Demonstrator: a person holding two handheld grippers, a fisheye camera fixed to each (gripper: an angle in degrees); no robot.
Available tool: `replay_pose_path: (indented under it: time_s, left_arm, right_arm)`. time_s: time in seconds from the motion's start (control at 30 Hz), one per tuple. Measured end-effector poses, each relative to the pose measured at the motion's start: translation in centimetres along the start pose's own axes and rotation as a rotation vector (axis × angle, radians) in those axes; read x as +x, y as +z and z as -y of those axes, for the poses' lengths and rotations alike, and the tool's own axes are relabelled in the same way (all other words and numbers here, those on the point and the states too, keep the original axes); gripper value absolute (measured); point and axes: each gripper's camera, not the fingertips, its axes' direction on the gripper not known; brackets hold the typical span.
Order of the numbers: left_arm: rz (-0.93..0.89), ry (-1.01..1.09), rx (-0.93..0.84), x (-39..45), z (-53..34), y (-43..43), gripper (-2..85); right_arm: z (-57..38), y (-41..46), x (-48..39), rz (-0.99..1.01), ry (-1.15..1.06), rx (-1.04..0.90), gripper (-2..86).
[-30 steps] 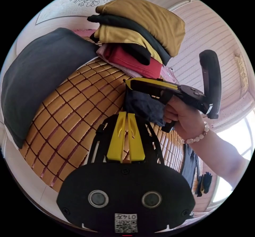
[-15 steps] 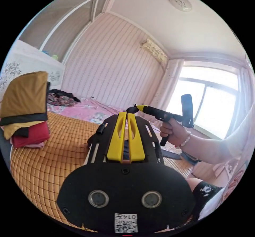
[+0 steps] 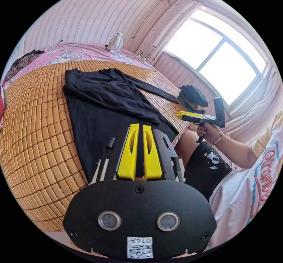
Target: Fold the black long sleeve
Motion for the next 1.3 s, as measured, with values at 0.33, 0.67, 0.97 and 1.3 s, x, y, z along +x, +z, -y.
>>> replay_pose_path:
  time_s: [0.33, 0.67, 0.97, 1.3]
  left_arm:
    - [0.355, -0.108, -0.015, -6.0, 10.9, -3.9, 4.7]
    - [0.355, -0.359, -0.028, -14.5, 23.9, -0.3, 6.2]
    - [0.419, -0.387, -0.135, -15.6, 27.7, 0.5, -0.8]
    - [0.376, -0.26, -0.045, -7.8, 28.1, -3.4, -1.0]
  right_arm:
    - [1.4, 9.5, -0.7, -0.172, -0.211, -0.185, 3.5]
    - [0.6, 4.2, 0.3, -0.042, -0.26, -0.153, 0.3]
    - [-3.0, 6.3, 4.0, -0.04, -0.199, -0.234, 2.2]
    - [-2.4, 3.2, 10.8, -0.115, -0.001, -0.079, 7.6]
